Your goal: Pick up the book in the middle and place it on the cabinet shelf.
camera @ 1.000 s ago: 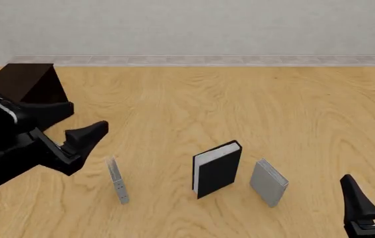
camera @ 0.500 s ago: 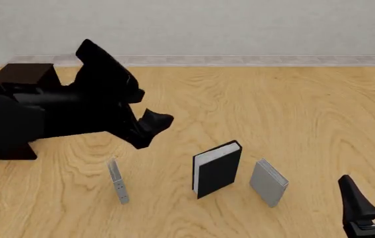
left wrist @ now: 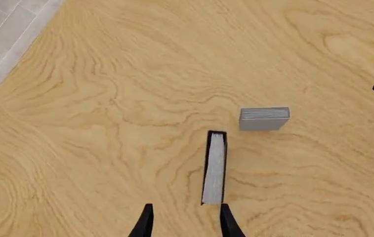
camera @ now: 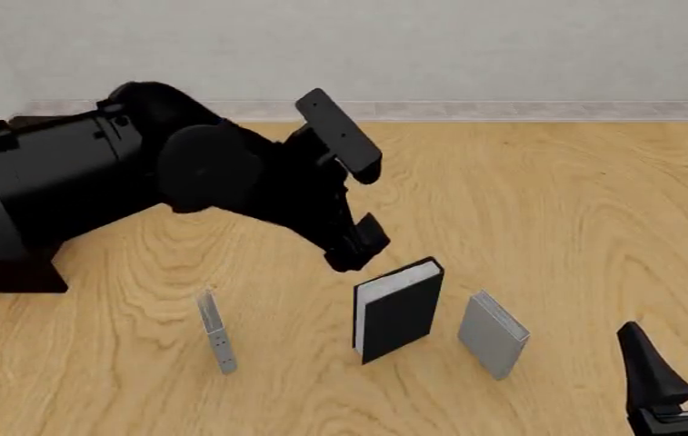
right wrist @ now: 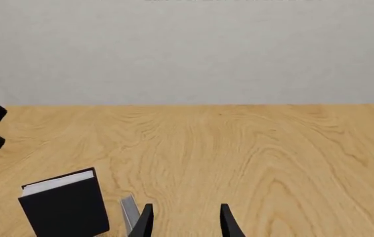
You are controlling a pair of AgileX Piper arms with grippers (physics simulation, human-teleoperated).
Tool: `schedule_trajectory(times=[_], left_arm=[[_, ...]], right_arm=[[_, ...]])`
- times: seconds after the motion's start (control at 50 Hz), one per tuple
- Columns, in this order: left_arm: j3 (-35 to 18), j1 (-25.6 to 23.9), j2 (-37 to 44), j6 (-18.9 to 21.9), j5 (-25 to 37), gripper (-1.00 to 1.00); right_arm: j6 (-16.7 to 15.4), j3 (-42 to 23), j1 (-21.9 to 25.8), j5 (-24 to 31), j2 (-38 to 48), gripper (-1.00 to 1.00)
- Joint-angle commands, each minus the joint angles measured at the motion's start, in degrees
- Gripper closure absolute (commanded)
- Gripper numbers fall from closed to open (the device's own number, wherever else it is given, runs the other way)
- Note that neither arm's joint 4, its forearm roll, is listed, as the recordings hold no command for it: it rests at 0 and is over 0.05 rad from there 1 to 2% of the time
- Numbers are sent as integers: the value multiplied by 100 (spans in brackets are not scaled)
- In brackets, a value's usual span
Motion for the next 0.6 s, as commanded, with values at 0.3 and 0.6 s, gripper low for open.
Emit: schedule_trajectory(times=[0.3,0.6], left_arm=[[-1053,55,1380,241,571,-100],[-895,-346,1462,42,480,-100]], right_arm=[[-87,4,121,18,-62,-100],[-125,2,141,39,-66,-100]])
